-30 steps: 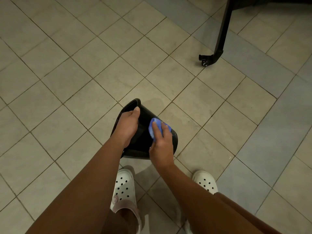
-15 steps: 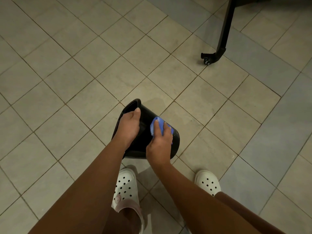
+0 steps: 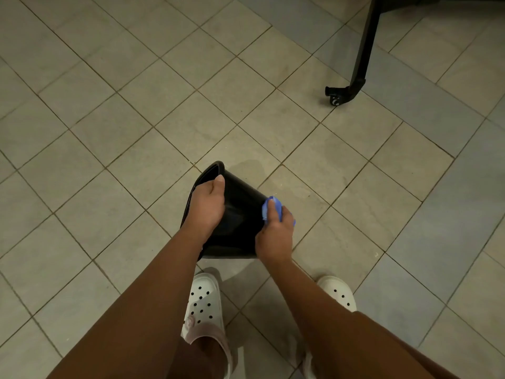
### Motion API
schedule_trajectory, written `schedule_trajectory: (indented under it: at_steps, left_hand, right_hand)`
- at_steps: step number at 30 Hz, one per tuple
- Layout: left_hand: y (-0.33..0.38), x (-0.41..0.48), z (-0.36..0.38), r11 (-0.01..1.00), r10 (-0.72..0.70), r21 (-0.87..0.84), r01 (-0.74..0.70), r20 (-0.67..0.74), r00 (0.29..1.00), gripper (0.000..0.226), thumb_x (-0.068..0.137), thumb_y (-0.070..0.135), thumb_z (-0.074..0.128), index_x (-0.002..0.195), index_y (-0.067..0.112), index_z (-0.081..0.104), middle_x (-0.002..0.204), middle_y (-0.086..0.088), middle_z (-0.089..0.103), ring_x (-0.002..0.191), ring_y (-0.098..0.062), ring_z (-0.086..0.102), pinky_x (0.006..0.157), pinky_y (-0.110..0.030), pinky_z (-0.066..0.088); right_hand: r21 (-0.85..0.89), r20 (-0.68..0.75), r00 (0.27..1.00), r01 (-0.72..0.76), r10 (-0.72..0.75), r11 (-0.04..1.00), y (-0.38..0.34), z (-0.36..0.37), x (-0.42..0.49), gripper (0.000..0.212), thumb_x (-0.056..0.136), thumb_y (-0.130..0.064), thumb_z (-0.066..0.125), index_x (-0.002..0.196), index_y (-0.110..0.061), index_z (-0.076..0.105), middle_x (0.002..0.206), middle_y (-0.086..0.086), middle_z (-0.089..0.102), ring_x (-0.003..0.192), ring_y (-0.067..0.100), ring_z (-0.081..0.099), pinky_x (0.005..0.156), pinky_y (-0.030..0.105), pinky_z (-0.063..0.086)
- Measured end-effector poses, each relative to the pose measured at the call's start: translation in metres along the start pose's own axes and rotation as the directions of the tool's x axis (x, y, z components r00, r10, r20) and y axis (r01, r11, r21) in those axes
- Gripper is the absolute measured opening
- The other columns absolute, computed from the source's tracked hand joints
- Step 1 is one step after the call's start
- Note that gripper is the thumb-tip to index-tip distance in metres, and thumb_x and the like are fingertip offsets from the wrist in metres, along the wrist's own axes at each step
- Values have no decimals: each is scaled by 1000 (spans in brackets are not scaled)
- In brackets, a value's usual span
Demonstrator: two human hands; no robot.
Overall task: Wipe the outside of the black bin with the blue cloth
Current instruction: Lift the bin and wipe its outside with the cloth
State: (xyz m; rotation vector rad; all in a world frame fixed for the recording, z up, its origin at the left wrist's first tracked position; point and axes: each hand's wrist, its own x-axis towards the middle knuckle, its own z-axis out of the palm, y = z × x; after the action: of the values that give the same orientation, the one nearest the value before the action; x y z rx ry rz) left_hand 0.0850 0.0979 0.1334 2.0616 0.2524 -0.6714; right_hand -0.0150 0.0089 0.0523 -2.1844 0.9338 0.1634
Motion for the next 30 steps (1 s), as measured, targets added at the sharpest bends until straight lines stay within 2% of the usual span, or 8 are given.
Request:
schedule_trajectory:
  at_steps: [2,4,8,12,17,20,25,30]
  left_hand:
    - [0,1,1,1000,-10,9,10,3,1000,50,103,42,30,104,3,61,97,-24,63,88,-27,60,88,-49,49]
    - [-1,2,-1,999,-13,30,12,9,1000,46,103,41,29,102,9,62,96,-17,65,93,-28,62,87,-46,50]
    - [-3,2,-2,997,44,61,-45,6,999,45,103,39,31,94,9,63,90,-13,65,91,-29,63,86,-44,51]
    - [-1,-2,4,993,79,86,-81,25,997,50,103,39,32,92,-2,59,88,-22,63,93,-37,62,86,-49,52]
    - [2,-1,7,991,92,90,-94,31,995,52,102,40,32,97,-5,59,96,-27,63,94,-39,62,85,-49,51]
    - [2,0,4,989,84,120,-87,34,996,50,103,39,30,101,-1,59,97,-25,63,94,-37,61,87,-50,51]
    - [0,2,0,992,68,104,-68,5,998,46,103,39,31,102,4,61,97,-18,63,92,-27,60,89,-43,49]
    - [-3,1,-1,993,72,97,-72,0,997,51,103,39,32,97,-2,60,94,-24,63,92,-33,61,83,-39,47]
  right_hand:
    - [-3,-3,1000,9,-9,1000,-16,4,-13,72,85,-3,53,147,-22,21,152,15,17,141,35,12,113,49,24]
    - [40,13,992,127,-128,991,-27,6,-16,68,87,-5,51,146,-24,24,153,14,19,142,34,10,113,52,21]
    - [136,85,948,294,-307,946,-17,-4,15,53,91,-15,43,143,-25,34,145,14,31,134,33,29,107,54,30]
    - [110,187,980,46,-66,993,9,-22,35,53,96,-15,43,144,-29,27,145,12,28,128,30,37,109,38,33]
    - [35,101,965,-248,243,968,-2,-9,7,72,86,-8,53,146,-24,17,146,13,24,132,33,27,108,46,33]
    - [22,63,982,-181,180,983,-20,0,-9,78,84,-5,56,147,-25,15,150,13,17,137,33,16,110,50,30]
    - [32,25,975,221,-222,975,12,-4,4,65,87,-5,52,145,-23,30,145,17,28,132,34,28,108,50,33]
    - [146,111,994,-28,12,989,34,-6,5,64,93,-6,46,145,-33,21,150,10,17,135,30,23,112,40,26]
